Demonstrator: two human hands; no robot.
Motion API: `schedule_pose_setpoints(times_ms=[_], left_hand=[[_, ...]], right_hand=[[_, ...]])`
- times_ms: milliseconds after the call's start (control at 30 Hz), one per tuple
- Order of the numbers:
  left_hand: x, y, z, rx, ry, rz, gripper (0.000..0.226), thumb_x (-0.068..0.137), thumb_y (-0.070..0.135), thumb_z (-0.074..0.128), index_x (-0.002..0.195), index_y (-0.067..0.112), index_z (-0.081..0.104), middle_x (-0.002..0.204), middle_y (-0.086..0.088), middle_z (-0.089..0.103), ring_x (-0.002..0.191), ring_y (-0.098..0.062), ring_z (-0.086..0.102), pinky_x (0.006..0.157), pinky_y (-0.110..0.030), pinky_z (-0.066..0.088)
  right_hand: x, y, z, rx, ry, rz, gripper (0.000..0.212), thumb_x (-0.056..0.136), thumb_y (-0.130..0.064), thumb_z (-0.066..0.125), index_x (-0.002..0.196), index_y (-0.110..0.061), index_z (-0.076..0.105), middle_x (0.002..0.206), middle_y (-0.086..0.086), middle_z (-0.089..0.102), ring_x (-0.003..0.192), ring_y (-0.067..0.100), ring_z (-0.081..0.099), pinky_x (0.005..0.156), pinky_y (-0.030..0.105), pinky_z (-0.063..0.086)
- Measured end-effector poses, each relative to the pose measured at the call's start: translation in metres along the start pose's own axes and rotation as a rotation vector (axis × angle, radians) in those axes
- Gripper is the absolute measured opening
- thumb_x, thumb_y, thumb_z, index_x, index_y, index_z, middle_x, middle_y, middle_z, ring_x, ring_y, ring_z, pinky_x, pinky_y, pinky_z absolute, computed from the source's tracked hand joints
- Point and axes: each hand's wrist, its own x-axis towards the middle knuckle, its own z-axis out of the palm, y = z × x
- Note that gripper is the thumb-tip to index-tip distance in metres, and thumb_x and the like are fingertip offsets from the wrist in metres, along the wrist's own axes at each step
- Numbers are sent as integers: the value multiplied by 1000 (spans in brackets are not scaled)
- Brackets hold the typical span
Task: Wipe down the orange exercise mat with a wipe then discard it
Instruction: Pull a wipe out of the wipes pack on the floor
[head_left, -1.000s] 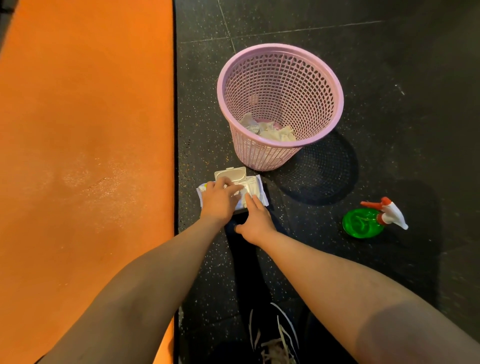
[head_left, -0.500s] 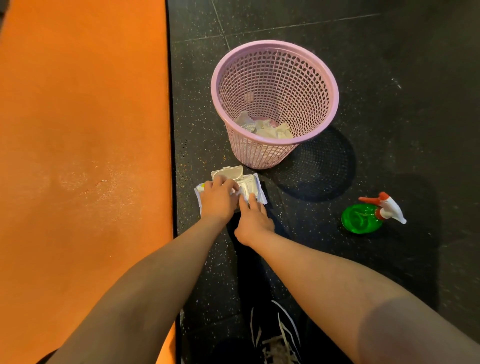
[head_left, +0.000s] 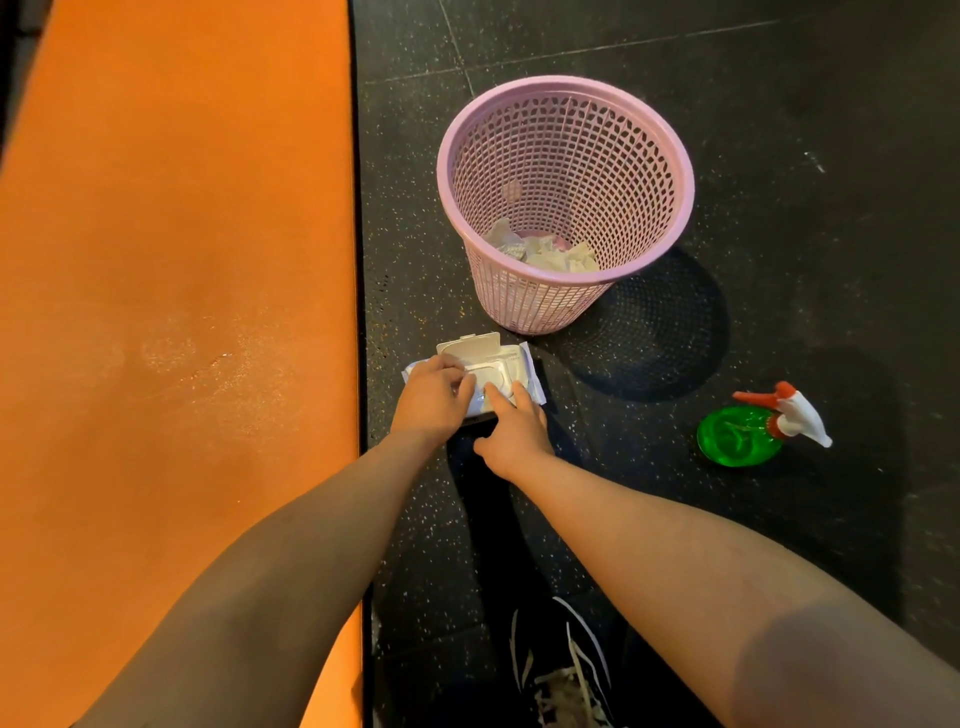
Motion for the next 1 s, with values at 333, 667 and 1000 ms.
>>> schedule_pose_setpoints(times_ms=[333,667,1000], left_hand=[[1,5,11,-4,34,-79,17,93,19,69,104,9,76,118,0,61,111,-18,53,86,-23,36],[6,15,14,123,24,-161,19,95,18,59,96,8,75,116,0,56,103,-20,55,77,-38,51],[-1,4,15,-49,71,-126,13,98,13,56,88,12,63,111,-2,57,104,-19,52,85,-32,46]], right_hand=[[4,5,3,6,-2,-21,81,98,-39,63,160,-42,11,167,-9,-10,152,29,0,119,49,29],[3,6,2,-40,-10,-21,81,98,-37,63,159,-44,10,167,-8,-11,152,30,0,117,53,31],[2,3,3,-65,-19,-5,83,98,-37,63,158,-46,7,166,-8,-14,152,30,-1,117,53,32]])
